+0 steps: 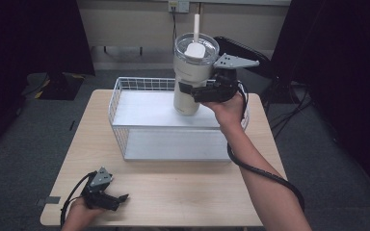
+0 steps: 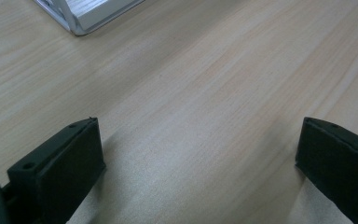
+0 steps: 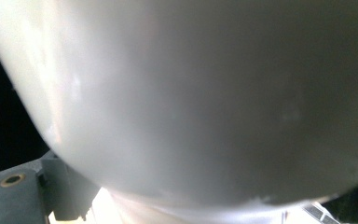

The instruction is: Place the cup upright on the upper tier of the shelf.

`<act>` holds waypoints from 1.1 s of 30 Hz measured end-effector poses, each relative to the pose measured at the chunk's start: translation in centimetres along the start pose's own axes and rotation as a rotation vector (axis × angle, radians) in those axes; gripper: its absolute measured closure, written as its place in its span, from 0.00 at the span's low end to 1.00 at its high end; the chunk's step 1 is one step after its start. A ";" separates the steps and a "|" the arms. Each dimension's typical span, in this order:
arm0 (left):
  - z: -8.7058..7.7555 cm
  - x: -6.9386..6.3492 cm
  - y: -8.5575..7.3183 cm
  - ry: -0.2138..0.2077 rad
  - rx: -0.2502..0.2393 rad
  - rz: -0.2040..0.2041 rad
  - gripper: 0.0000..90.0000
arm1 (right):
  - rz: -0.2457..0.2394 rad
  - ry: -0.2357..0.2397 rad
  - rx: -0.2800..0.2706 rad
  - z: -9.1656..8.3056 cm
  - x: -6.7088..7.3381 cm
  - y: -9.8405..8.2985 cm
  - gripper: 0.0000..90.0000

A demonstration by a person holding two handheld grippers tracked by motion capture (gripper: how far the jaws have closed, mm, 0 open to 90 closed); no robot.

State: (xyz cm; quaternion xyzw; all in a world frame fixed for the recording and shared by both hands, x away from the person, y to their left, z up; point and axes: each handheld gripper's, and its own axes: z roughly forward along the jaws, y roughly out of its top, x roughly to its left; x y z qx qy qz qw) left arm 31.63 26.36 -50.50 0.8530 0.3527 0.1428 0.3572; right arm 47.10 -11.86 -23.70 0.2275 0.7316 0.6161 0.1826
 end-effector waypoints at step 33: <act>0.0 0.0 0.0 0.000 0.000 0.001 0.00 | 0.014 -0.058 0.024 1.5 -1.2 -1.6 0.11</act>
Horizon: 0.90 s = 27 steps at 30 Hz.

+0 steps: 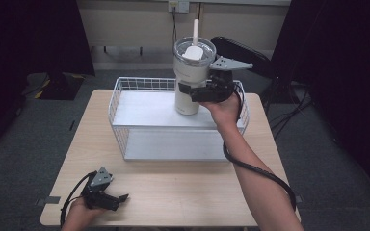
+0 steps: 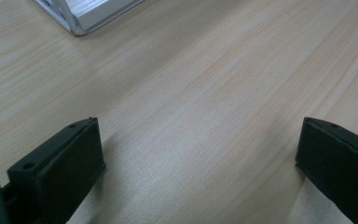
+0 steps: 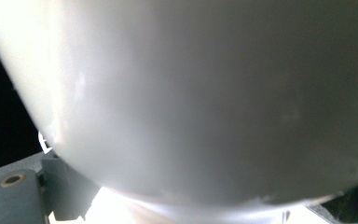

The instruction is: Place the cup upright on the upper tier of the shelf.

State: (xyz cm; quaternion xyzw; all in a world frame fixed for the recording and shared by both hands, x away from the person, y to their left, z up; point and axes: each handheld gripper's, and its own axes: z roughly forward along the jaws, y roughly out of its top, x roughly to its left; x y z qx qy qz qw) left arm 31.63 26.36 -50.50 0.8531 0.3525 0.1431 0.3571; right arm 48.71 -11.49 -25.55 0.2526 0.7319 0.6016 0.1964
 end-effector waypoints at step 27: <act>0.0 0.0 0.0 0.000 0.000 0.000 0.00 | 0.003 -0.028 0.022 0.4 -0.4 -0.7 0.11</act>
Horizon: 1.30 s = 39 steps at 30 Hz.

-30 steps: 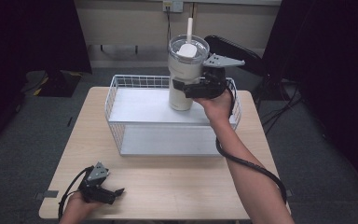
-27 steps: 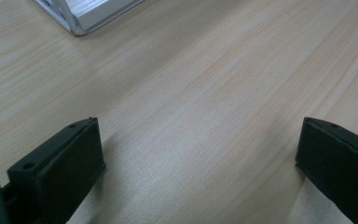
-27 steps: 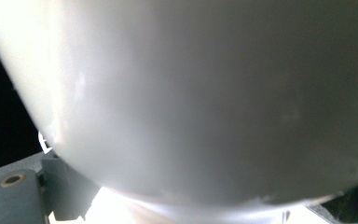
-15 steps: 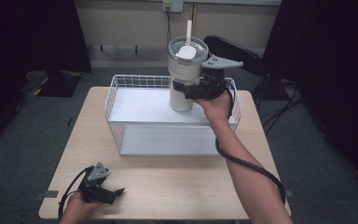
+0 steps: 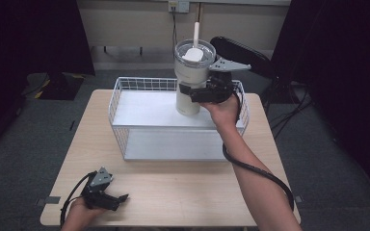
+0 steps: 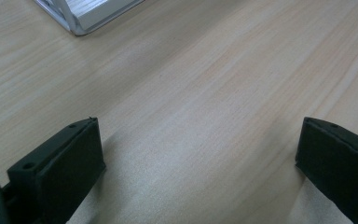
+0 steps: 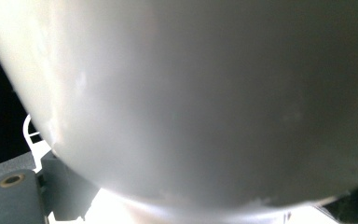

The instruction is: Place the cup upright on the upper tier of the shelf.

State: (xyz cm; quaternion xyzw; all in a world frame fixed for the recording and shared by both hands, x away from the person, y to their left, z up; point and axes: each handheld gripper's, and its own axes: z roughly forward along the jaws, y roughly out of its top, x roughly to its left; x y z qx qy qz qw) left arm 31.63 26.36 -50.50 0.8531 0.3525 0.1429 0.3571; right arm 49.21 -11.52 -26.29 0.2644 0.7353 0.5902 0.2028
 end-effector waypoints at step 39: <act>0.0 0.0 0.0 0.000 0.000 0.000 0.00 | -0.022 -0.047 0.110 -0.3 0.4 -0.4 0.10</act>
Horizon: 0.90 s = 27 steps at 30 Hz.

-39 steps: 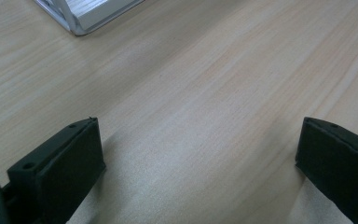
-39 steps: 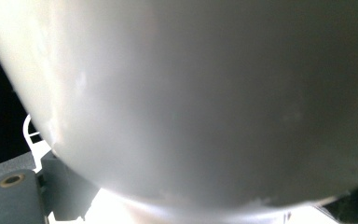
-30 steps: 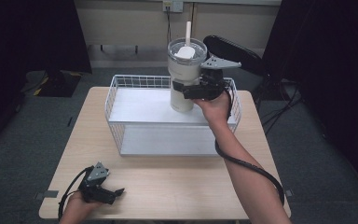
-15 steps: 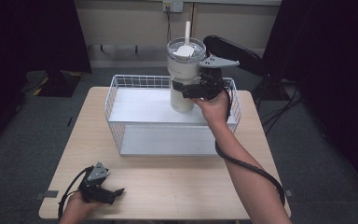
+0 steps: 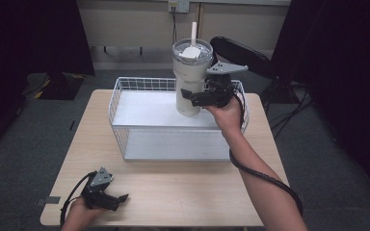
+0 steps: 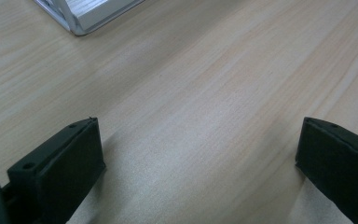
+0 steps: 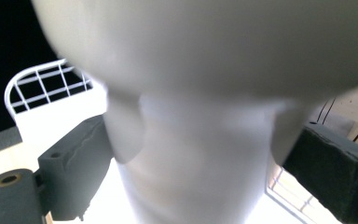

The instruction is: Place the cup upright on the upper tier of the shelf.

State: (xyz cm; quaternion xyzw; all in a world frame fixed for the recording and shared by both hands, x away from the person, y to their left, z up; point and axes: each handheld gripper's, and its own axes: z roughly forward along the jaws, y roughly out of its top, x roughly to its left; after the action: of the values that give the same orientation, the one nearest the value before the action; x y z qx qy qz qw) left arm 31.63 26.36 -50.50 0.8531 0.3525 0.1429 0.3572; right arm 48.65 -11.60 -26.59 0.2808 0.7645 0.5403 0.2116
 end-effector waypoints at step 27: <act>0.0 0.0 0.0 0.001 -0.001 -0.001 0.00 | -0.054 0.073 0.019 -4.9 1.9 -1.9 0.13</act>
State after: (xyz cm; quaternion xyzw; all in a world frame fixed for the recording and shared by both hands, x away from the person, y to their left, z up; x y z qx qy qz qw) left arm 31.63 26.35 -50.51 0.8526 0.3531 0.1435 0.3575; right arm 43.76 -14.24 -26.82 0.2420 0.7840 0.5371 0.1956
